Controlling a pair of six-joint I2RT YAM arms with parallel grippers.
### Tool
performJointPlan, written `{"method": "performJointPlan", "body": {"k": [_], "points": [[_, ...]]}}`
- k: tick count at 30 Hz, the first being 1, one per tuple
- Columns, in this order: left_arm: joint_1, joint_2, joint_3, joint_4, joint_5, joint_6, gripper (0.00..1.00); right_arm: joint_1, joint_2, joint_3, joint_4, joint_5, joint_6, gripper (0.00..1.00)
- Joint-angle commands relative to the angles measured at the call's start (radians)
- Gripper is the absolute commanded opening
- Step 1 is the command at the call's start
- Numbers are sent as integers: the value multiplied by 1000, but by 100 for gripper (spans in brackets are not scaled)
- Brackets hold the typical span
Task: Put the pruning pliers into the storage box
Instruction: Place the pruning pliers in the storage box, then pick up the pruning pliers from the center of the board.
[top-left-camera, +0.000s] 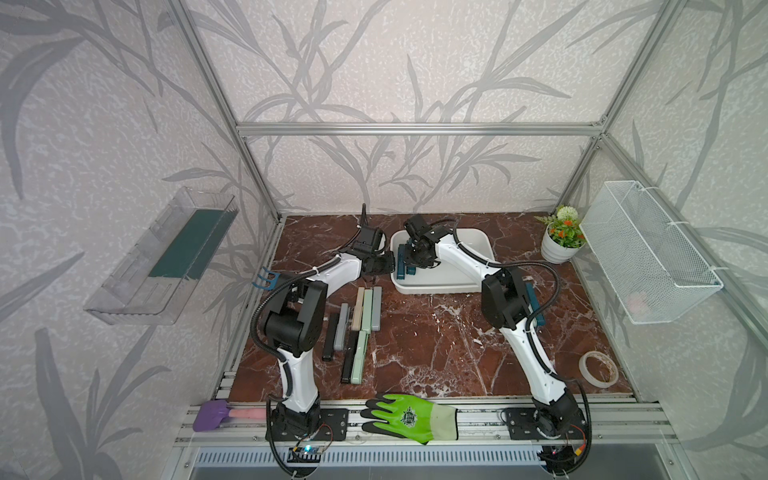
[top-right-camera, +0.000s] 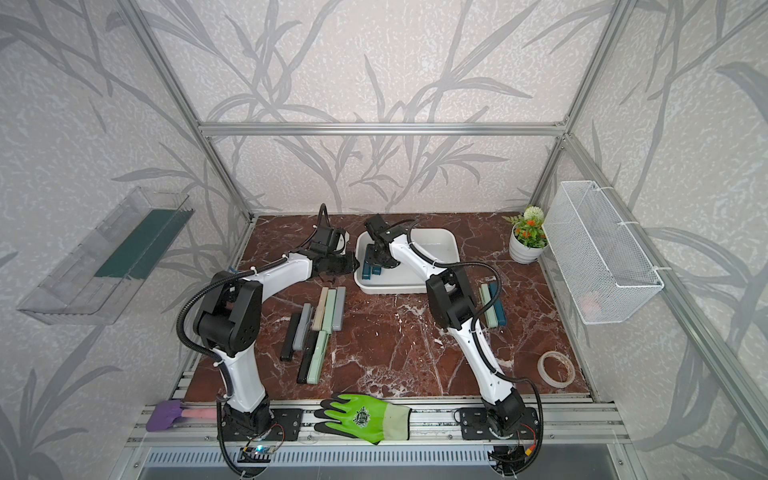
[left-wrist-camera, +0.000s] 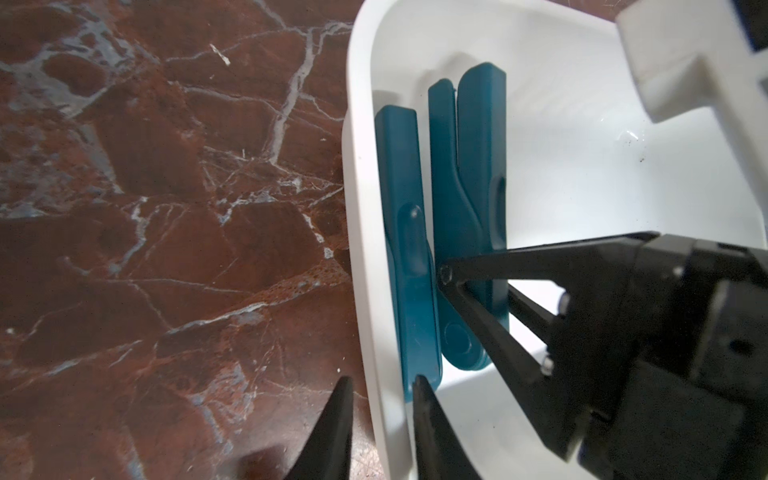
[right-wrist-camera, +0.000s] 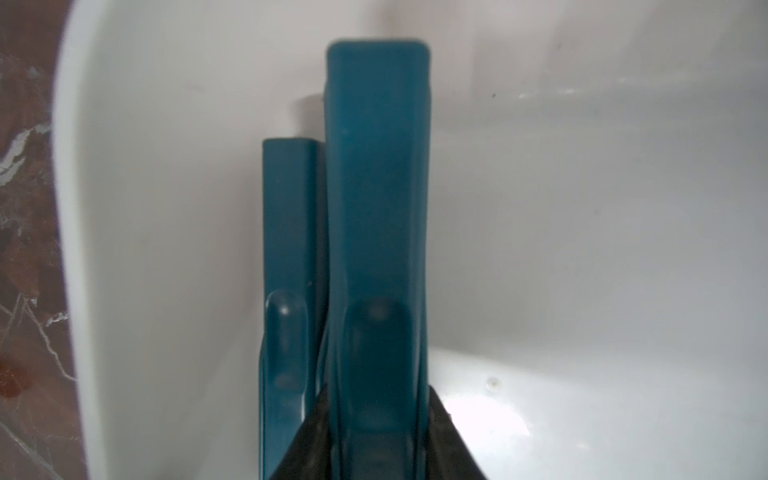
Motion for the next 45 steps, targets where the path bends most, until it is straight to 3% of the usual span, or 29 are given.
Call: {"method": "performJointPlan", "body": {"k": [1,19,26,32,37,41,45], "points": [[-3,0,18,11,8,-8,27,3,35,41,-21,8,26,32],[-5,-12,18,9,8,-7,27,-4,42,113,-51,-1,27,42],[-6,-10,24,8,9,-10,26,-36,-59,74,-55,-9,-3,41],[-12,-6,40,0,7,-9,26,-70,-198,15,-94,6,-139,41],[-14,-12,47,-11,0,-6,26,-123,-419,-225,-111,67,-257,41],[-15,-24,42,-16,-8,-2,26,-231,-676,-550,-98,88,-337,40],[-14,-22,43,-26,-5,10,24,-385,-964,-939,-19,68,-320,40]]}}
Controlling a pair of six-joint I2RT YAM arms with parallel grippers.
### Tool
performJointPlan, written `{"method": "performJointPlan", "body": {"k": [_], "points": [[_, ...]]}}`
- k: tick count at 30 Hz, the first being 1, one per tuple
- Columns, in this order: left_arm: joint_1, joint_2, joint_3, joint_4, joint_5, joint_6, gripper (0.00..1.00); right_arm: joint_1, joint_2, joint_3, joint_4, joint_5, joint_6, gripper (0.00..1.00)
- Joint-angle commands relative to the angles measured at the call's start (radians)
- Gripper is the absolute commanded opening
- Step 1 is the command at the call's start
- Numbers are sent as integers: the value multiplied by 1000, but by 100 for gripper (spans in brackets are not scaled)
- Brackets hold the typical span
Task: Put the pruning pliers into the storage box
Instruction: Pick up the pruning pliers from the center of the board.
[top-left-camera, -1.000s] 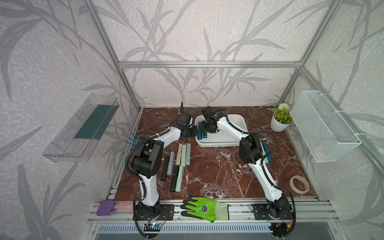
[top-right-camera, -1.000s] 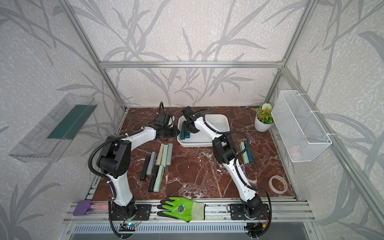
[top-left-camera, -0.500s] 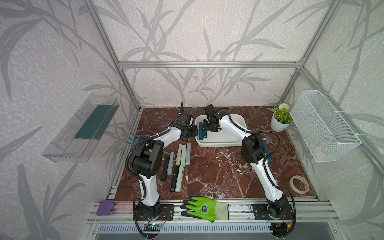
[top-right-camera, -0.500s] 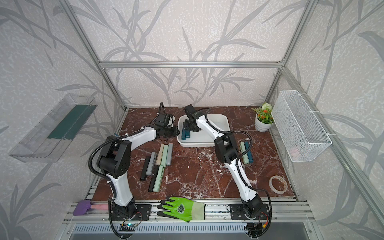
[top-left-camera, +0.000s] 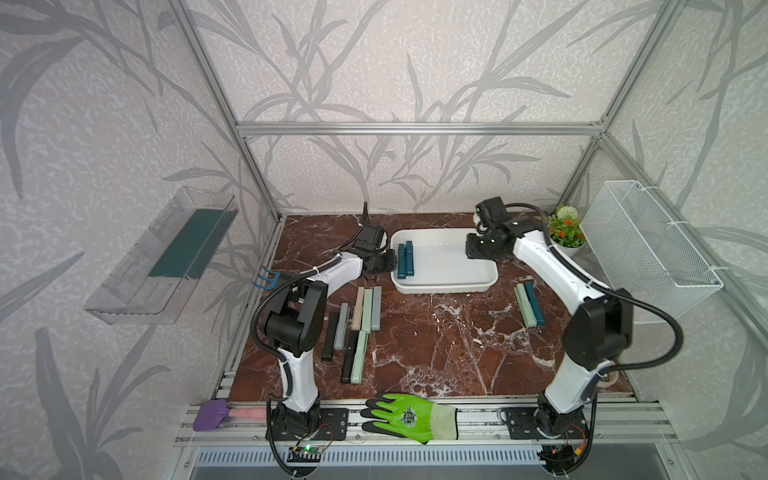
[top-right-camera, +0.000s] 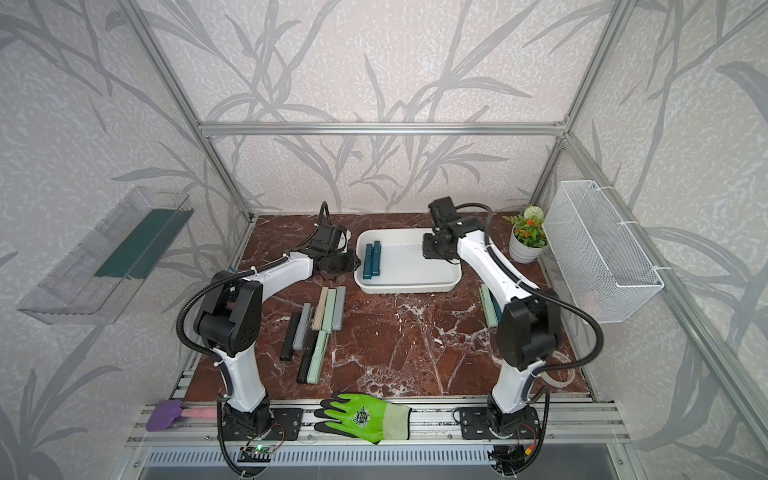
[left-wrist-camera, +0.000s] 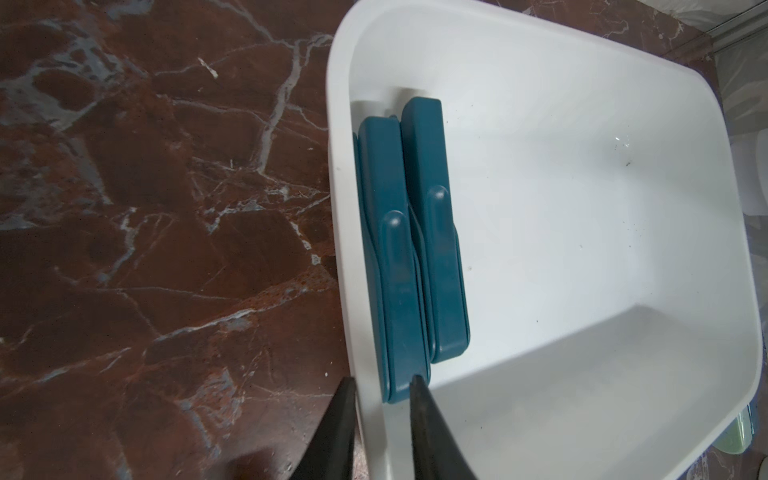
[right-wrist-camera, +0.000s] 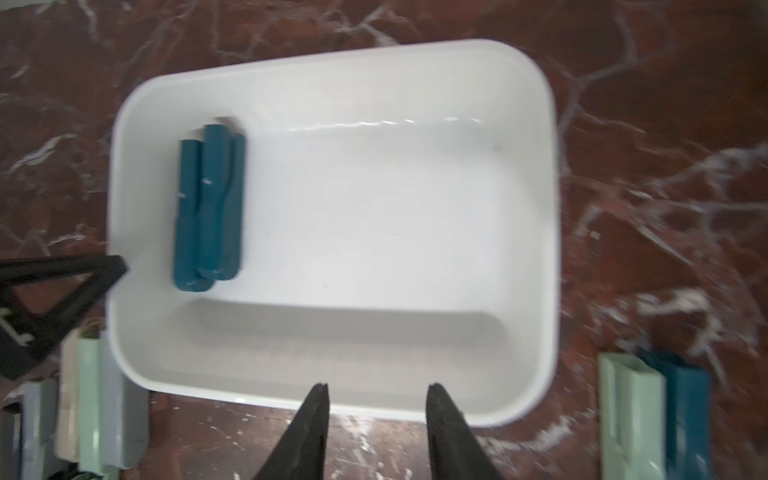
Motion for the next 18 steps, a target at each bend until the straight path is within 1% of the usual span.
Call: {"method": "performJointPlan", "body": {"k": [1,4,7,10,12,15,18], "points": [[-5,-22,26,-17,2,9,23,-105,-176,-251,14,8,-20,40],[-5,-19,35,-23,12,10,23,-184,-299,-424,4,3,11,40],[-6,-17,48,-42,6,23,23,-229,-351,-512,-28,23,45,41],[-6,-22,46,-52,-3,30,23,-310,-356,-575,-34,-34,68,42],[-6,-26,40,-52,-6,29,23,-350,-350,-604,-29,-46,79,43],[-6,-30,36,-50,-8,31,23,-384,-327,-616,-32,-75,91,45],[-5,-30,35,-49,-8,31,23,-390,-286,-632,-15,-82,100,47]]}}
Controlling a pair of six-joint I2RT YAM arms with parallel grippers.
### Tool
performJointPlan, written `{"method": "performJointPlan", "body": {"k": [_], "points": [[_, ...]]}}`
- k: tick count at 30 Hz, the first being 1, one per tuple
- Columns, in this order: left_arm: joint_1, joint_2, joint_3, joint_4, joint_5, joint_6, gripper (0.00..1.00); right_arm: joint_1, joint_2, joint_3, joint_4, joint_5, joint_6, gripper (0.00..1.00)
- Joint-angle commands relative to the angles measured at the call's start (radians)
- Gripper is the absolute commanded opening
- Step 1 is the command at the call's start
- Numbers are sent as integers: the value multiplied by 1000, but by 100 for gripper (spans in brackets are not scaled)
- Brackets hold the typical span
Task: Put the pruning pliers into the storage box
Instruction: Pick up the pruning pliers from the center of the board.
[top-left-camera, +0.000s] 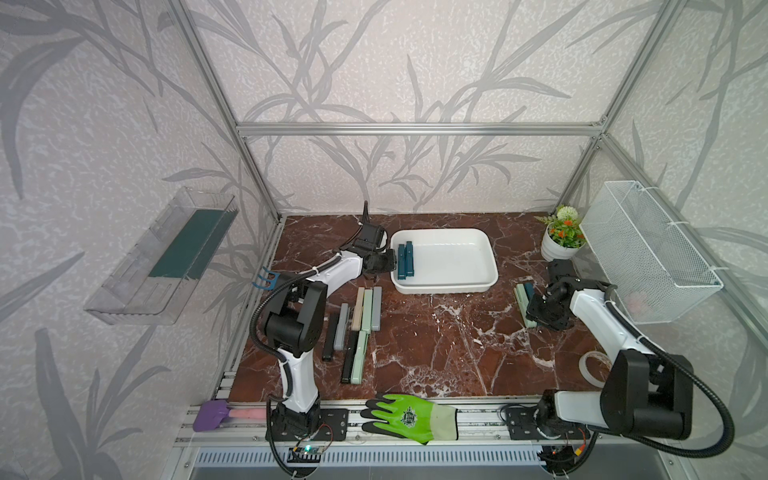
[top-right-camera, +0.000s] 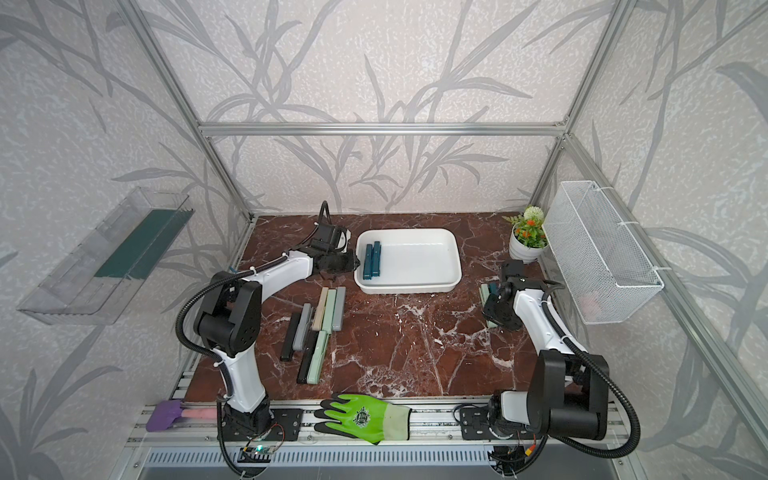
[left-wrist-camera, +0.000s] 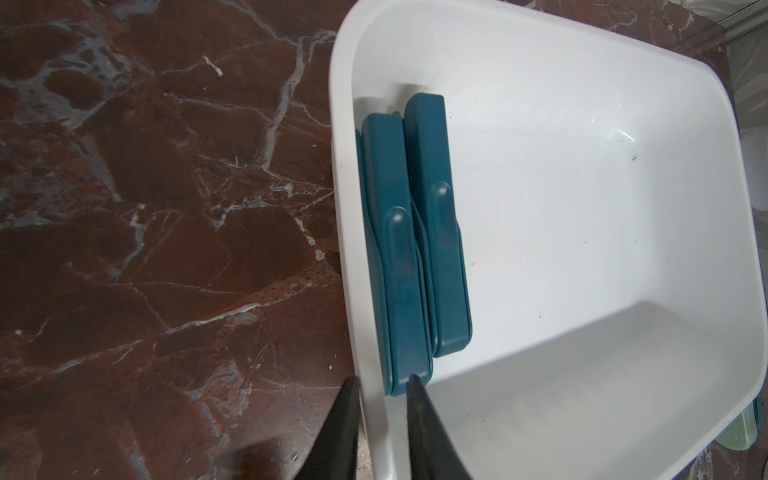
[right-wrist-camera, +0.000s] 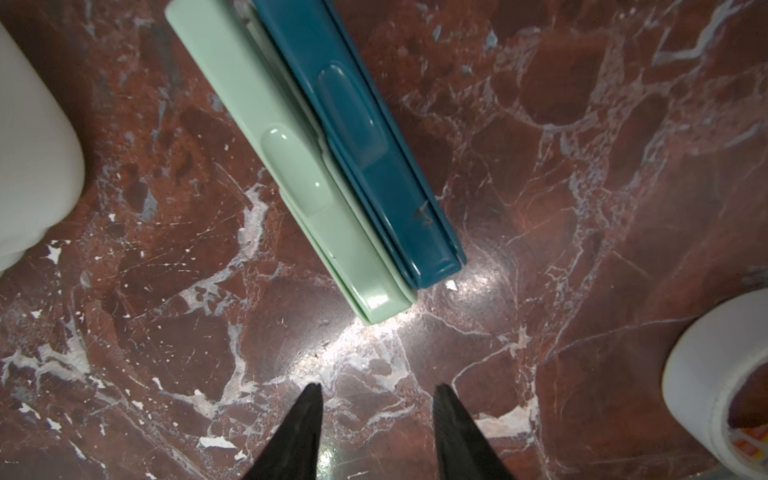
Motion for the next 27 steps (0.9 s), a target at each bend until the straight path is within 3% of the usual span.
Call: {"method": "performJointPlan", "body": {"k": [1,4,21,27], "points": [[-6,-30,15,-9,-5,22,23,-7,39,-23,22,-42,24,47],[-6,-29,19,-13,-6,23,23,-9,80,-37,79,-66,32,47],[-6,-48,9,-18,-15,25,23,-10,132,-69,162,76,-30,57],[-6,-58,2,-11,-15,22,23,-10,167,-56,205,24,-68,59]]}}
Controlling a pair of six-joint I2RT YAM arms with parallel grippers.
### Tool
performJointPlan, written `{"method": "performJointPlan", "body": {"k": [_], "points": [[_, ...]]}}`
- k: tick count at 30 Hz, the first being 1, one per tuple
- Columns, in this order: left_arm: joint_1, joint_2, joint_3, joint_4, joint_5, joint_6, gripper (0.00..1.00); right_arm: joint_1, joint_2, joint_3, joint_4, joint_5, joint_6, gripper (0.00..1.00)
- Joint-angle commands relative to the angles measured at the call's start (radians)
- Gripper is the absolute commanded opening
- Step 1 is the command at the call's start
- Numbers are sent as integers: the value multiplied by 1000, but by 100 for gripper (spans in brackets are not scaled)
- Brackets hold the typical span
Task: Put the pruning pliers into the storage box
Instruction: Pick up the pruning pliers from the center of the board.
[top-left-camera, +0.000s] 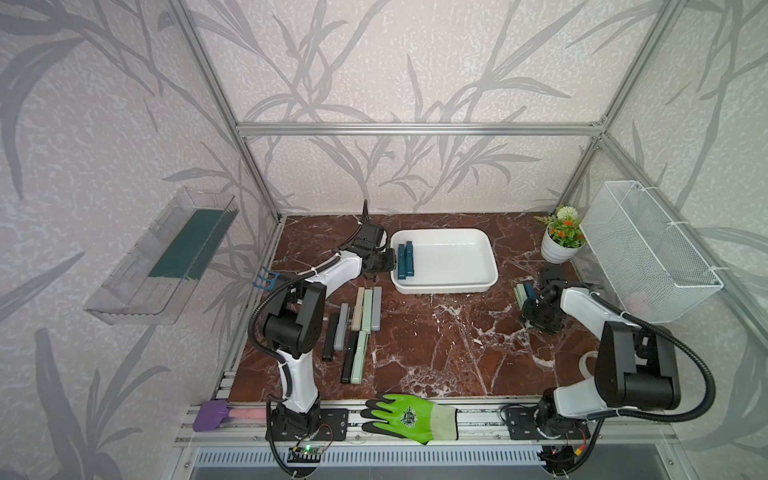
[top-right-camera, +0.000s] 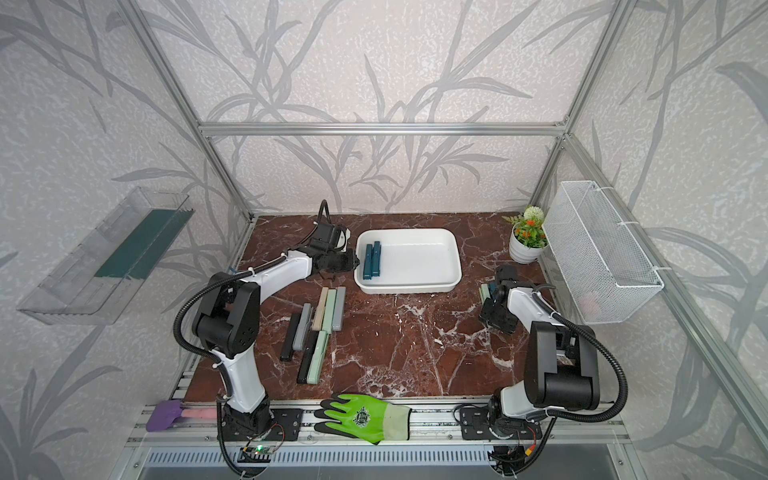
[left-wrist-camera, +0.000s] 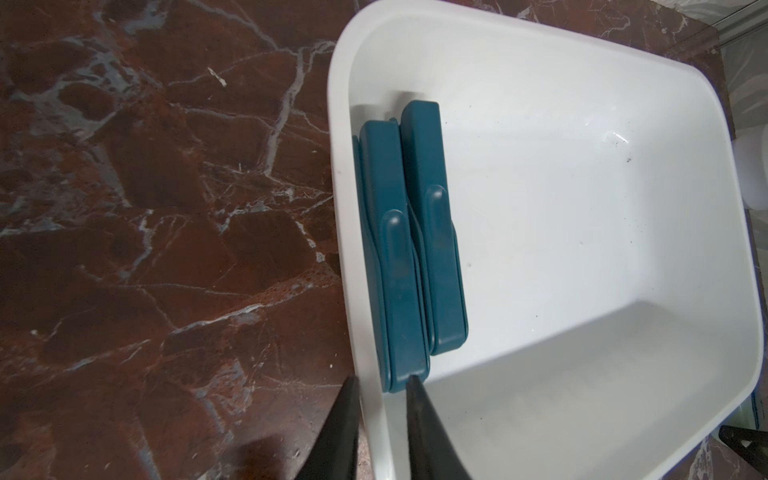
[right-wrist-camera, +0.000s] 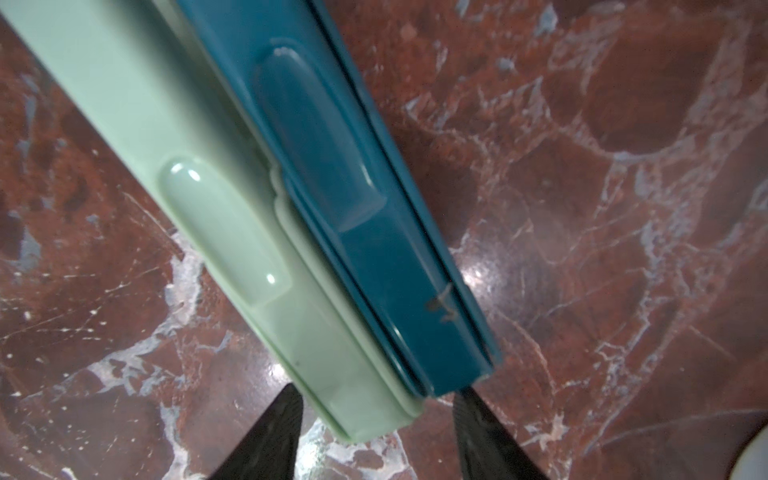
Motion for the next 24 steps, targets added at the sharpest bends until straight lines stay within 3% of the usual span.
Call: {"method": "performJointPlan", "body": {"k": [1,12,24], "points": [[-6,-44,2,-8,-9,15,23,-5,38,16,25,-36,-32,59],[-6,-49,2,-10,-13,17,23,69,52,37,93,-189,-41,59],[-6,-48,0,-8,-14,20,23,137,86,73,89,-138,-7,59]]}}
